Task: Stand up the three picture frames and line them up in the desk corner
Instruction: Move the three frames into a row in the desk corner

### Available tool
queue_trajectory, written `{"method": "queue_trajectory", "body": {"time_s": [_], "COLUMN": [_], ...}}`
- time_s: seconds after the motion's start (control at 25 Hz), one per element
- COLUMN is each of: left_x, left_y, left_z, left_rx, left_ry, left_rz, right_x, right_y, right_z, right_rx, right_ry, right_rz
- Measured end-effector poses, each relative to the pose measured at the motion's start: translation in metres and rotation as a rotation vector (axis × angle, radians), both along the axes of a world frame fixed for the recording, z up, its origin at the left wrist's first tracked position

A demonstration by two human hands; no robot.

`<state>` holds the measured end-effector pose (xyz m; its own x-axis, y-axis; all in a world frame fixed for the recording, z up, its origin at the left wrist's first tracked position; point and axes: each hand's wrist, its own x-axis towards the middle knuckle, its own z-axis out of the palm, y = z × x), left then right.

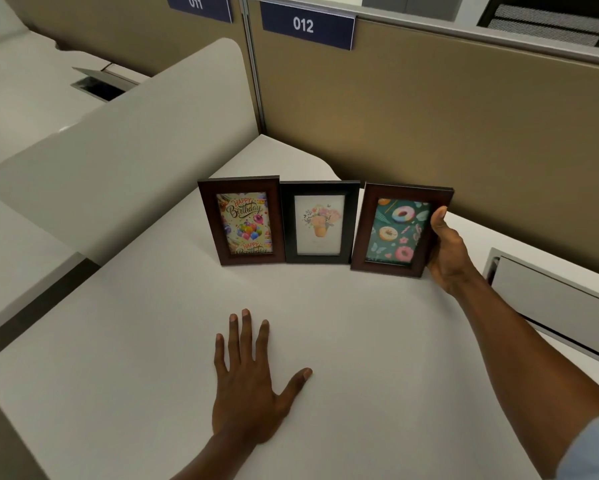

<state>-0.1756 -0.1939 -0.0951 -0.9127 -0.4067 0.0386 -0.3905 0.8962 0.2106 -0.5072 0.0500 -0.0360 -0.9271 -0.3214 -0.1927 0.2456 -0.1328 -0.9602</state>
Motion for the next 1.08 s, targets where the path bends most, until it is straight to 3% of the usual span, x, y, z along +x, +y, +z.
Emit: {"method": "queue_trajectory", "body": {"time_s": [1.08], "left_x": [0.000], "left_y": [0.001], "left_z": [-0.001], "left_rx": [-0.027], "left_ry": [-0.020], "left_rz": [0.003], "right_x": [-0.022], "right_y": [-0.011], "right_z": [0.004], "right_rx": [0.035], "right_ry": [0.006], "right_rz": [0.043]}}
